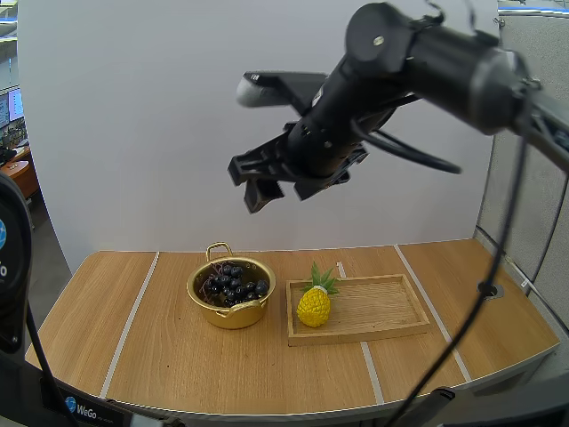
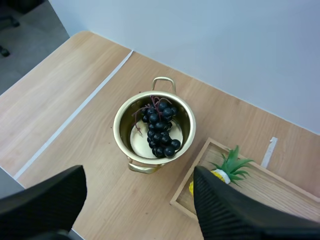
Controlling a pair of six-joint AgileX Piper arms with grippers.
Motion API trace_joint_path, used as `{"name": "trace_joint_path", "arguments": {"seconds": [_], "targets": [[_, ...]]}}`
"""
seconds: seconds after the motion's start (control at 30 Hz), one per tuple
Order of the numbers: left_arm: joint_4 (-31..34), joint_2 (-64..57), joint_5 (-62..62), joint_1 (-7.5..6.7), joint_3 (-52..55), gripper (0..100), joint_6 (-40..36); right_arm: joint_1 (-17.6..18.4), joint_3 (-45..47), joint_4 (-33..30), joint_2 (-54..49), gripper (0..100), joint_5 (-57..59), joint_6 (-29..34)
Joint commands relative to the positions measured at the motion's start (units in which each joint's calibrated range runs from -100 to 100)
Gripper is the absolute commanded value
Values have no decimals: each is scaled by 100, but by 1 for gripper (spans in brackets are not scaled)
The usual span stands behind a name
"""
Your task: Open the pot, put the grape inside, and close it
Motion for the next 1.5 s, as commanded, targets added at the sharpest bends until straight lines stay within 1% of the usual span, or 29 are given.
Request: {"name": "trace_joint_path", "arguments": {"seconds": [0.0,0.07,0.13,0.27,0.3,0.33,0.37,0.4,0.43,0.47,0.6,0.93,1.47], "targets": [[67,-27,-220,-19,-24,0,-19,-1,24,-455,-707,100,6,426],[67,-27,-220,-19,-24,0,-19,-21,24,-690,-933,100,6,535],[67,-27,-220,-19,-24,0,-19,-148,24,-828,-1107,100,6,546],[67,-27,-220,-19,-24,0,-19,-417,210,-828,-1500,100,6,583],[67,-27,-220,-19,-24,0,-19,-468,286,-828,-1604,94,6,583],[67,-27,-220,-19,-24,0,-19,-499,354,-828,-1685,77,6,583],[67,-27,-220,-19,-24,0,-19,-527,443,-789,-1777,58,6,583],[67,-27,-220,-19,-24,0,-19,-551,535,-776,-1875,38,6,583],[67,-27,-220,-19,-24,0,-19,-586,622,-777,-1956,14,6,583],[67,-27,-220,-19,-24,0,-19,-626,703,-777,-2026,0,6,583],[67,-27,-220,-19,-24,0,-19,-756,883,-867,-2228,0,6,583],[67,-27,-220,-19,-24,0,-19,-798,904,-828,-2437,0,6,583],[43,-27,-217,-19,-24,0,-19,-872,904,-828,-2437,0,6,583]]}}
